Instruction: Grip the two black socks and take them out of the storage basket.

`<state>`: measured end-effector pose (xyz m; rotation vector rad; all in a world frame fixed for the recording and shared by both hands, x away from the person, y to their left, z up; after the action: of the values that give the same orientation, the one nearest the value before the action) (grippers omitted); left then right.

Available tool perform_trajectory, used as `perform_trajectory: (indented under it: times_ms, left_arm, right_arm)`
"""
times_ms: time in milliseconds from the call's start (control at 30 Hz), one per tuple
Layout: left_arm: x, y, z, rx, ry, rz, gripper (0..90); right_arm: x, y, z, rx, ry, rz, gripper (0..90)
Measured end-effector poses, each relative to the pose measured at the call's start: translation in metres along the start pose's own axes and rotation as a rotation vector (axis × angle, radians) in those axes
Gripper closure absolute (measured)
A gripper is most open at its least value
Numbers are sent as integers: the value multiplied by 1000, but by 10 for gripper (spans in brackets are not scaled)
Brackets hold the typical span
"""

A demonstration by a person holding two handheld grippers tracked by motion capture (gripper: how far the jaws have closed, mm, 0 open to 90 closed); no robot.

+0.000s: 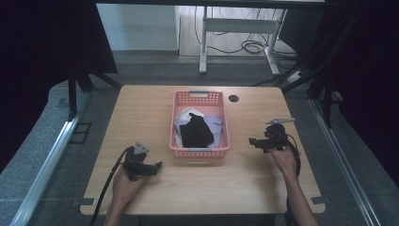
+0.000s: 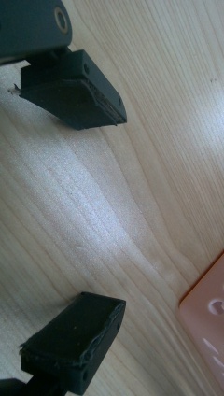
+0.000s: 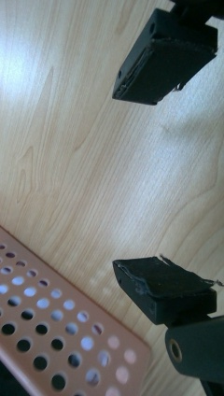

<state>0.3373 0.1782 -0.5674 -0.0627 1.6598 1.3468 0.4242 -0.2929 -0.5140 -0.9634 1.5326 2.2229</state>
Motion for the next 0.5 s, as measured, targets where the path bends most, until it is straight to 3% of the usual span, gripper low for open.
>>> perform_trajectory:
  times_ms: [500]
  left_arm:
    - [0, 0, 0, 0, 0, 1, 105]
  right_arm:
    - [5, -6, 1, 11, 19, 27, 144]
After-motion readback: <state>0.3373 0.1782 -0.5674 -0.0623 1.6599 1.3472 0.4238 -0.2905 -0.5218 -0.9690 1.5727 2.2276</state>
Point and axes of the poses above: each handheld gripper's, and its own axes: y roughly backward along the jaws, x roughly out of its underside, z roughly to its left, the point moved 3 cm from there along -y, roughly forward along the jaws, and after that the axes turned 9 degrees about -y, right-handed, at the moved point
